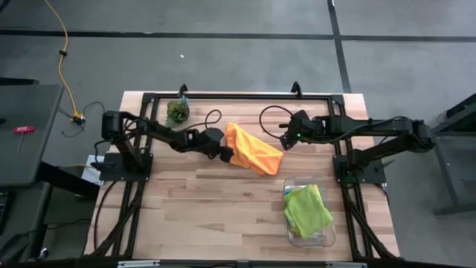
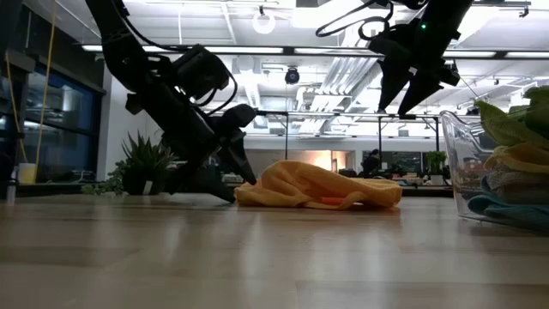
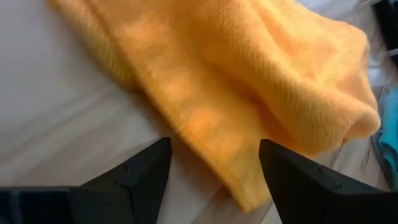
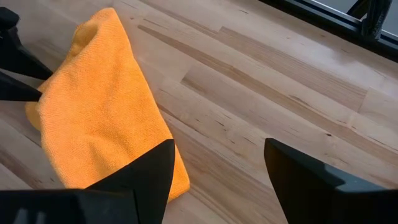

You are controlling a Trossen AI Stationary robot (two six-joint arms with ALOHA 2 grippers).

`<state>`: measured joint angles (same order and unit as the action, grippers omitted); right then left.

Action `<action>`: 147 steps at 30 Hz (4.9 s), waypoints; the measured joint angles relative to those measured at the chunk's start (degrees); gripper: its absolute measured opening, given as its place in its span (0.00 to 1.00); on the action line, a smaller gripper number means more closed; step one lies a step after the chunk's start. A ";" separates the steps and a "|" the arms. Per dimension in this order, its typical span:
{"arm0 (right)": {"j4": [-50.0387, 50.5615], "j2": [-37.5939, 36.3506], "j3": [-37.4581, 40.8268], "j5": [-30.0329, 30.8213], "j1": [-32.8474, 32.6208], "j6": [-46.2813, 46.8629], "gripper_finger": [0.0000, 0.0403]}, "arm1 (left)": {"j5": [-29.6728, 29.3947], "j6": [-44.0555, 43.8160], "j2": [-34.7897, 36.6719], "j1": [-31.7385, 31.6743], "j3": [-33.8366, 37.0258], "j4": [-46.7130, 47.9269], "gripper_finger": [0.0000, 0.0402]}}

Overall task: Fold microfiber towels
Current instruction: Fold the orange microfiber cloth

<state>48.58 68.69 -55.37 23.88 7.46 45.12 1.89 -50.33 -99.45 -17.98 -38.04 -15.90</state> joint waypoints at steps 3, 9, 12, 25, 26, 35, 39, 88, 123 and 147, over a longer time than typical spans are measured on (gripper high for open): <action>-0.04 0.00 0.00 0.00 0.00 -0.09 0.60 | 0.02 -0.79 1.03 0.06 0.16 0.34 0.58; -0.46 0.02 0.00 1.14 0.00 -0.11 0.60 | 2.36 -0.54 1.23 0.23 -0.77 -0.34 0.54; -0.84 0.04 0.00 1.20 0.00 -0.13 0.60 | 1.52 -0.69 1.23 1.06 -1.57 -1.02 0.43; -2.36 0.04 0.00 1.39 0.00 -0.04 0.60 | 7.12 7.30 7.57 -2.37 -4.01 -1.49 0.03; -2.45 0.04 0.00 1.37 0.00 -0.02 0.60 | 8.09 8.10 10.06 -3.50 -4.01 -0.50 0.02; -10.55 0.04 0.00 -0.93 0.00 -3.09 0.60 | 9.40 24.13 30.87 -14.24 -15.50 21.11 0.00; -17.17 0.04 0.00 -4.00 0.00 -7.35 0.60 | 9.46 30.33 30.20 -14.98 -22.81 29.26 0.00; -20.60 0.02 0.00 -4.77 0.03 -9.09 0.60 | 7.70 45.80 -15.31 -15.30 -44.17 48.92 0.07; -23.12 0.02 0.00 -4.33 0.00 -9.14 0.60 | 15.40 46.49 0.25 -11.35 -14.23 17.79 0.43; -23.26 0.02 0.00 -4.33 0.00 -9.05 0.60 | 16.09 52.46 -0.91 -7.30 -14.60 12.93 0.05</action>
<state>25.32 68.71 -55.37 19.55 7.46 36.07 17.98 2.13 -100.36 -25.28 -52.64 -2.98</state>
